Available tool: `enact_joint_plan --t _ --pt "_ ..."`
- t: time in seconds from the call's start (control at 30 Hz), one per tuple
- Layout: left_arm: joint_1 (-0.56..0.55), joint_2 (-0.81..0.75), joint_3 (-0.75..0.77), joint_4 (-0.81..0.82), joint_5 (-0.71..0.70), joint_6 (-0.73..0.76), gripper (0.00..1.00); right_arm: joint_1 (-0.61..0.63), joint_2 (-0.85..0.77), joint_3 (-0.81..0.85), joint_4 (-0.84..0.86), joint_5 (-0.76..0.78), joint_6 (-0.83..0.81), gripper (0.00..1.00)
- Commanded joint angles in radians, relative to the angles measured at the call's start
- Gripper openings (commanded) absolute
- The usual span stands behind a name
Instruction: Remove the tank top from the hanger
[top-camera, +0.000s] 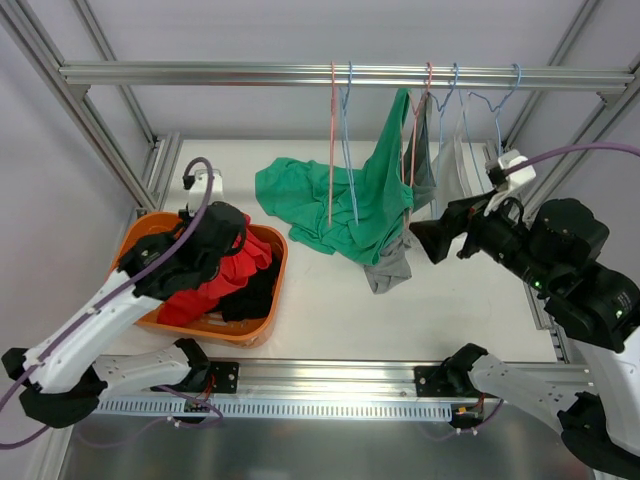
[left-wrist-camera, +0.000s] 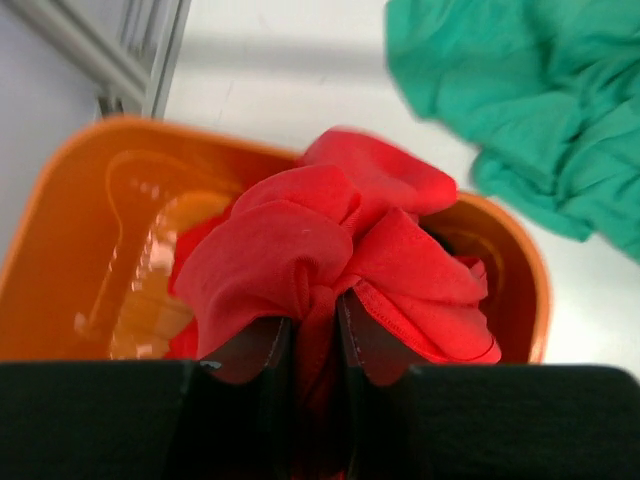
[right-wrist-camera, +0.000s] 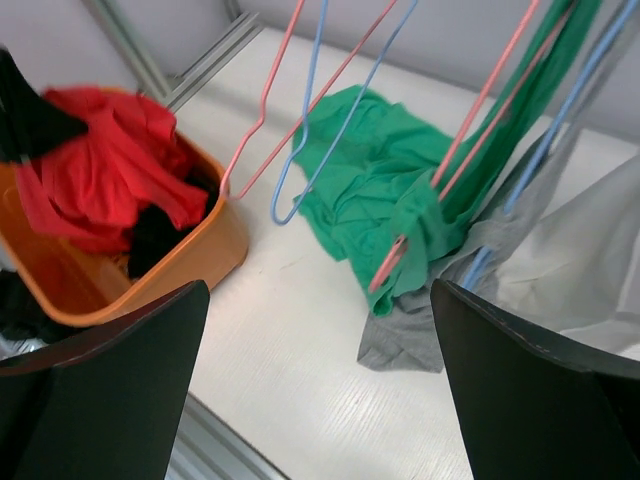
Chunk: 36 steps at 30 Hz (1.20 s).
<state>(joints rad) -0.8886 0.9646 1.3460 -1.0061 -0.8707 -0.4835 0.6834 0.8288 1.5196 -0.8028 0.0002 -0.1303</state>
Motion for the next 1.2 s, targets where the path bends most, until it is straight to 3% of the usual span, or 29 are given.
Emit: enact_joint_plan --t 0.0,0.03,0.1,0.17,0.2,0.33,0.53,0.63,0.7,1.03,1.17 --pt "0.111 0.003 -0.086 0.026 0.082 -0.15 0.16 0.002 0.052 0.117 0.002 0.177 -0.012 1.0" --pt "0.158 0.003 -0.106 0.026 0.097 -0.173 0.19 0.001 0.07 0.154 -0.013 0.202 -0.018 0.99" --pt "0.18 -0.006 -0.152 0.026 0.117 -0.182 0.52 -0.004 0.119 0.171 -0.039 0.259 -0.026 1.0" --pt "0.194 -0.01 -0.159 0.024 0.151 -0.176 0.95 -0.036 0.153 0.189 -0.064 0.261 -0.031 0.99" --pt "0.194 -0.015 -0.151 0.024 0.168 -0.162 0.99 -0.059 0.191 0.2 -0.075 0.244 -0.031 0.99" --pt "0.194 -0.049 -0.043 0.021 0.317 -0.037 0.99 -0.287 0.263 0.237 -0.093 0.08 -0.028 0.99" --pt "0.195 -0.148 0.019 0.079 0.62 0.12 0.99 -0.334 0.354 0.327 -0.133 0.029 -0.049 0.98" --pt "0.195 -0.202 -0.05 0.168 0.748 0.146 0.99 -0.334 0.406 0.367 -0.131 0.035 -0.051 0.86" --pt "0.194 -0.225 -0.105 0.201 0.763 0.143 0.99 -0.334 0.435 0.399 -0.131 -0.027 -0.04 0.75" --pt "0.195 -0.219 -0.24 0.256 0.785 0.115 0.99 -0.282 0.504 0.444 -0.084 -0.008 -0.034 0.64" --pt "0.195 -0.237 -0.234 0.277 0.799 0.105 0.99 -0.275 0.544 0.435 -0.03 0.059 -0.022 0.49"
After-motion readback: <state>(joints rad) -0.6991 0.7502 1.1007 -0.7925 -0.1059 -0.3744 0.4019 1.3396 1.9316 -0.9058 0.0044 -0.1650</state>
